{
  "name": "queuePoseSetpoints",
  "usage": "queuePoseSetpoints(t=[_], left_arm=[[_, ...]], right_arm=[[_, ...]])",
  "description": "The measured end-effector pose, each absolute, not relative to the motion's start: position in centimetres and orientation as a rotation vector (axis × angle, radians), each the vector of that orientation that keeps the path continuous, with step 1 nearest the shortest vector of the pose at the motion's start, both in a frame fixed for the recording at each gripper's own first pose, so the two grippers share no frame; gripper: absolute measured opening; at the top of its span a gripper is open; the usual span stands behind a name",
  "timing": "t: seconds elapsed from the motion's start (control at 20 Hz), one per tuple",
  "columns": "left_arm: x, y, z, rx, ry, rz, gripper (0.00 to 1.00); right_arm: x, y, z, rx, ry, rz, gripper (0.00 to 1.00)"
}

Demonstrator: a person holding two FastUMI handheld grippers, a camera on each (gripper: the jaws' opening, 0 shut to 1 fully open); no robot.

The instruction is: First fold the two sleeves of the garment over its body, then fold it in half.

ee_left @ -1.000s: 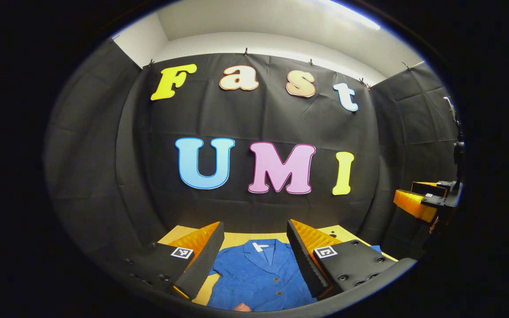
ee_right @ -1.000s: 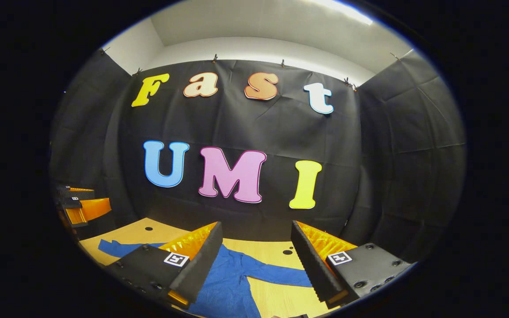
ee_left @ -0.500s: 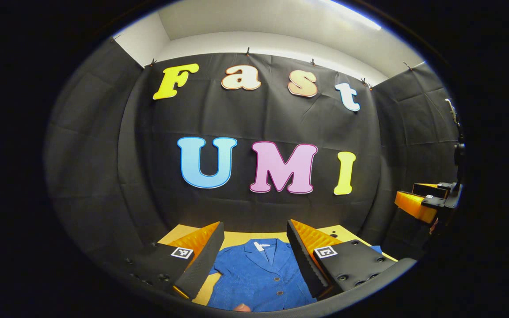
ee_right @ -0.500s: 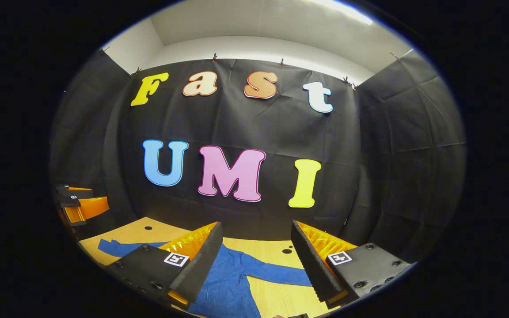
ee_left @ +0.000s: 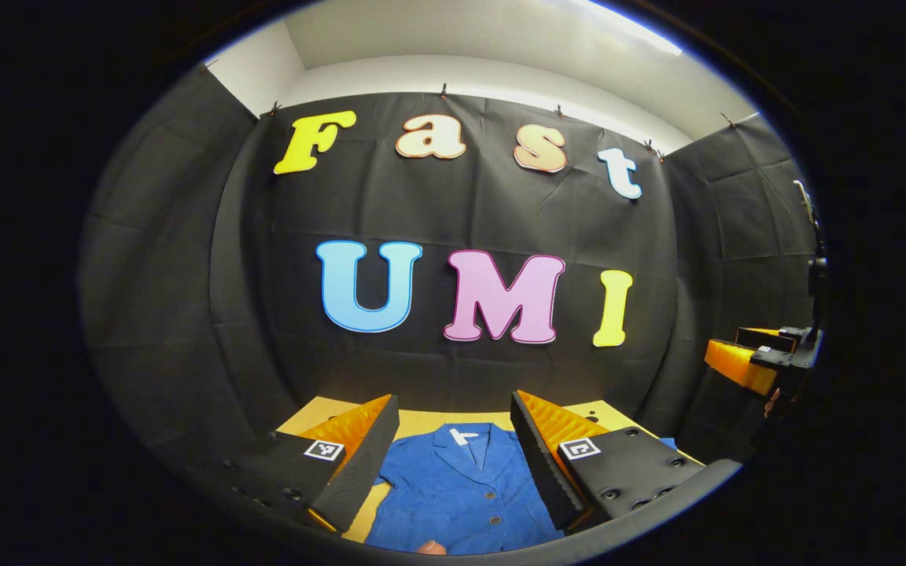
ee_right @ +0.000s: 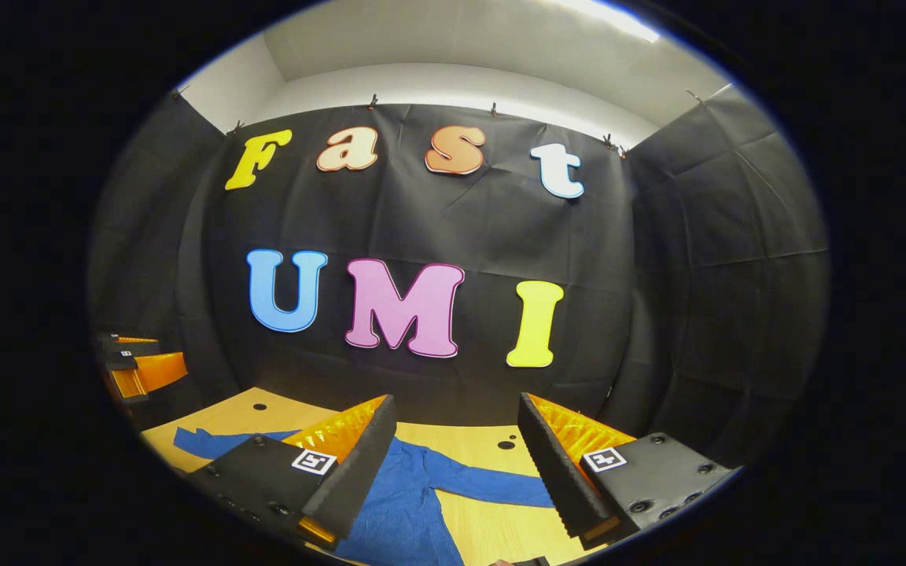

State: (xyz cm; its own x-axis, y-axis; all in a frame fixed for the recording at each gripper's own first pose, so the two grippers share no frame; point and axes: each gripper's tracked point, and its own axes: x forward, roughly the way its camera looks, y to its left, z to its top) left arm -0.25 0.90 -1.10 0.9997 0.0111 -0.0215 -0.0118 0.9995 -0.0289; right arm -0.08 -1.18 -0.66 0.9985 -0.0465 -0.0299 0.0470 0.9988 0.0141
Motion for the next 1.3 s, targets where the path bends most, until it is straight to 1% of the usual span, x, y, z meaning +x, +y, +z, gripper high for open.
queuePoseSetpoints(t=[0.05, 0.1, 0.15, 0.25, 0.3, 0.45, 0.5, 0.55, 0.6, 0.65, 0.7, 0.8, 0.85, 0.9, 0.95, 1.0, 1.05, 1.1, 1.25, 1.3], left_arm=[[-0.3, 0.9, -1.0, -0.029, 0.022, 0.012, 0.83], [-0.3, 1.0, -0.9, -0.026, 0.019, 0.013, 0.83], [-0.3, 1.0, -0.7, -0.021, 0.017, 0.013, 0.84], [-0.1, 1.0, -0.7, -0.015, 0.016, 0.014, 0.80], [0.0, 1.0, -0.7, -0.015, 0.017, 0.012, 0.83], [0.0, 1.0, -0.6, -0.017, 0.019, 0.012, 0.82], [0.1, 1.0, -0.7, -0.016, 0.021, 0.012, 0.80], [0.1, 1.1, -0.7, -0.015, 0.023, 0.013, 0.80], [0.3, 1.1, -0.7, -0.013, 0.025, 0.014, 0.80], [0.4, 1.2, -0.7, -0.009, 0.026, 0.017, 0.82], [0.5, 1.5, -0.6, -0.005, 0.024, 0.023, 0.83], [0.7, 1.8, -0.3, -0.004, 0.016, 0.027, 0.82], [0.9, 1.9, -0.2, -0.007, 0.015, 0.025, 0.83], [0.9, 1.9, -0.4, -0.011, 0.015, 0.023, 0.83], [1.0, 2.0, -0.4, -0.015, 0.015, 0.018, 0.83], [1.1, 1.9, -0.5, -0.017, 0.017, 0.014, 0.82], [1.0, 1.9, -0.5, -0.017, 0.018, 0.011, 0.82], [1.2, 1.9, -0.6, -0.016, 0.019, 0.009, 0.82], [1.7, 1.7, -0.9, -0.016, 0.026, 0.003, 0.80], [1.9, 1.7, -1.1, -0.016, 0.032, 0.005, 0.83]], right_arm=[[-0.1, -1.2, -0.6, 0.013, 0.030, -0.047, 0.93], [-0.2, -1.1, -0.7, 0.012, 0.031, -0.046, 0.98], [-0.2, -1.1, -0.7, 0.011, 0.033, -0.045, 0.98], [-0.2, -1.0, -0.7, 0.012, 0.033, -0.043, 0.98], [-0.2, -1.0, -0.7, 0.013, 0.035, -0.043, 0.98], [0.0, -0.7, -0.7, 0.010, 0.035, -0.041, 0.98], [-0.1, -0.8, -0.7, 0.007, 0.036, -0.041, 0.98], [0.0, -0.7, -0.7, 0.007, 0.037, -0.040, 0.93], [0.1, -0.7, -0.7, 0.010, 0.038, -0.041, 0.93], [0.2, -0.7, -0.7, 0.017, 0.040, -0.042, 0.98], [0.4, -0.8, -0.6, 0.026, 0.042, -0.043, 0.98], [1.1, -1.5, -0.4, 0.030, 0.038, -0.058, 0.98], [1.7, -2.2, -0.7, 0.028, 0.048, -0.072, 0.98], [2.1, -2.7, -1.6, 0.035, 0.070, -0.079, 0.98], [2.5, -3.2, -2.7, 0.057, 0.101, -0.082, 0.93], [2.8, -3.6, -4.0, 0.088, 0.146, -0.084, 0.93], [3.1, -4.0, -5.4, 0.117, 0.201, -0.083, 0.98], [3.1, -4.8, -6.9, 0.146, 0.250, -0.093, 0.98], [5.4, -9.0, -8.5, 0.150, 0.248, -0.167, 0.98], [5.8, -10.6, -9.6, 0.135, 0.256, -0.200, 0.98]])
